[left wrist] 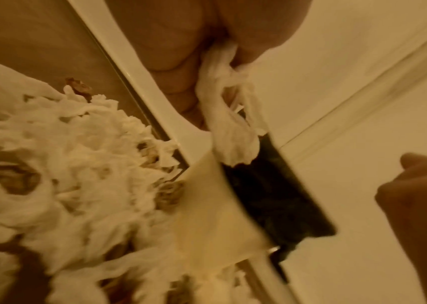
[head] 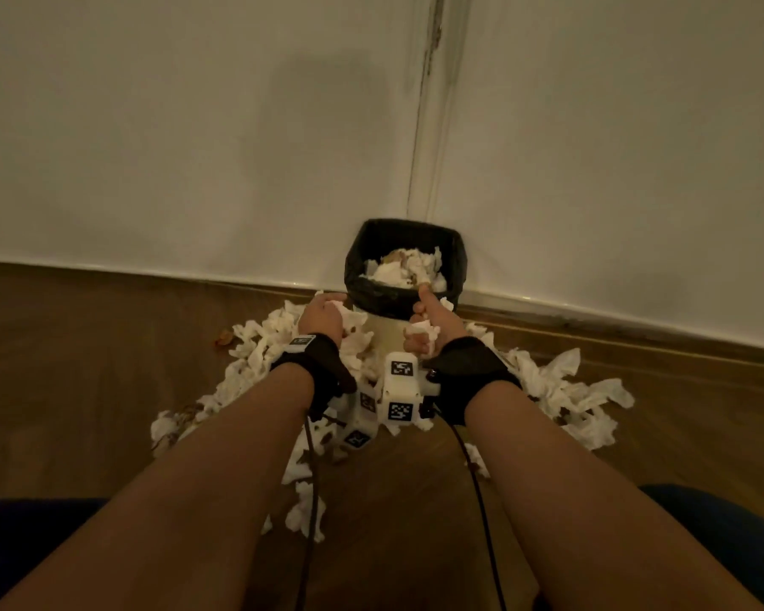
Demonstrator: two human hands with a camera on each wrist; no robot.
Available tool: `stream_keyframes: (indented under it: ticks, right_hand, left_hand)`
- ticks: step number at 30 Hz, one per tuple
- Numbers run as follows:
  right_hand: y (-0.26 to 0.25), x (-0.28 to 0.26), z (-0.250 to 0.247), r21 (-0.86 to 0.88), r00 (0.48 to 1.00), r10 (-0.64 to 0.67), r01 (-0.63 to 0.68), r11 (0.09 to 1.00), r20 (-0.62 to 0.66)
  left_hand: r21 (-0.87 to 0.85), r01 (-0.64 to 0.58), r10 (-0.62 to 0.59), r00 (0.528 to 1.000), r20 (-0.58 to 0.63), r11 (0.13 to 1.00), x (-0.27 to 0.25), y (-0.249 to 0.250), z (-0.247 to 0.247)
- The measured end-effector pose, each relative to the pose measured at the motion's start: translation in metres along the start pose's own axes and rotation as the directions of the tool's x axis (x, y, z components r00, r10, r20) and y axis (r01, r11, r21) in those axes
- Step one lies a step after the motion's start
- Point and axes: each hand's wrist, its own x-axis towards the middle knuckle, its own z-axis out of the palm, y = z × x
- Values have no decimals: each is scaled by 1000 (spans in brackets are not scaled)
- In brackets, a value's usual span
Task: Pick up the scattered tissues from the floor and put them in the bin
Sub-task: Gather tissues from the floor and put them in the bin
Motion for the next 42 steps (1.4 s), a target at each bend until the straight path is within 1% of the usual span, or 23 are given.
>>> stream_keyframes:
  ticks: [2,5,6,7,9,11,13,15,17,18,21,25,27,28,30,31,32,33,35,37,38,40,42]
  right_hand:
    - [-26,-23,10,68,997,-65,62,996,42]
    - [-58,-68,13,211,966,-142,95,973,217]
    - [-64,-80,12,229,957,-156,99,968,246]
    - [-74,-93,8,224,947,-187,129,966,261]
    - [-87,-109,9,193,941,-262,222,956,215]
    - [-96,-125,4,165,925,-323,294,942,197]
    - [-100,-143,0,224,911,-361,315,922,202]
    - [-101,-159,-4,253,894,-403,352,901,193]
    - [-100,-175,-5,245,891,-424,380,892,162]
    - [-100,-182,-7,248,895,-419,375,893,156]
    - [-97,-197,-9,203,902,-399,365,909,165]
    - [-95,-210,-11,62,909,-373,368,928,184]
    - [-94,-214,-13,3,909,-360,368,930,209]
    - [-93,-215,-15,-15,911,-366,376,927,192]
    - [-93,-214,-17,-30,901,-426,430,902,86]
    - [-93,-213,-18,-35,886,-463,463,886,13]
    - [-93,-212,-19,-19,873,-485,485,875,-45]
    - [-93,-211,-19,22,869,-490,492,870,-73]
    - [-94,-211,-20,103,867,-496,499,861,-50]
    - [-96,-211,-21,95,860,-511,508,856,6]
    - [-96,-212,-22,77,855,-517,513,855,43]
    - [-96,-210,-22,25,846,-523,524,852,99]
    - [-95,-206,-21,-53,830,-550,556,829,96]
  left_hand:
    - [-72,-19,20,1000,12,997,-11,30,-2]
    - [-63,-97,99,995,26,993,-30,64,-5]
    - [-91,-100,104,994,40,991,-32,69,-6]
    - [-127,-112,119,991,53,986,-37,78,-7]
    - [-228,-97,122,988,96,969,-44,94,-17]
    - [-378,-41,108,982,158,925,-59,109,-17]
    - [-536,62,81,968,239,842,-77,119,-15]
    - [-610,154,45,953,299,777,-94,128,-12]
    - [-610,181,42,942,333,771,-107,134,-11]
    - [-602,168,57,940,336,780,-111,136,-10]
    - [-610,119,113,938,329,783,-122,142,-6]
    - [-553,12,173,944,281,833,-135,149,-5]
    - [-470,-90,232,939,254,878,-140,151,-7]
    - [-407,-161,274,933,234,899,-142,151,-8]
    - [-264,-282,338,920,198,923,-144,150,-9]
    - [-211,-315,354,917,184,925,-144,150,-8]
    - [-195,-322,356,916,182,927,-146,150,-8]
    - [-233,-306,353,915,197,923,-147,150,-7]
    - [-405,-216,337,906,256,889,-149,150,-4]
    - [-514,-131,320,900,297,848,-151,152,-1]
    - [-529,-116,314,900,301,841,-152,152,-1]
    - [-505,-138,315,906,283,852,-153,151,2]
    - [-468,-178,321,914,246,866,-152,149,5]
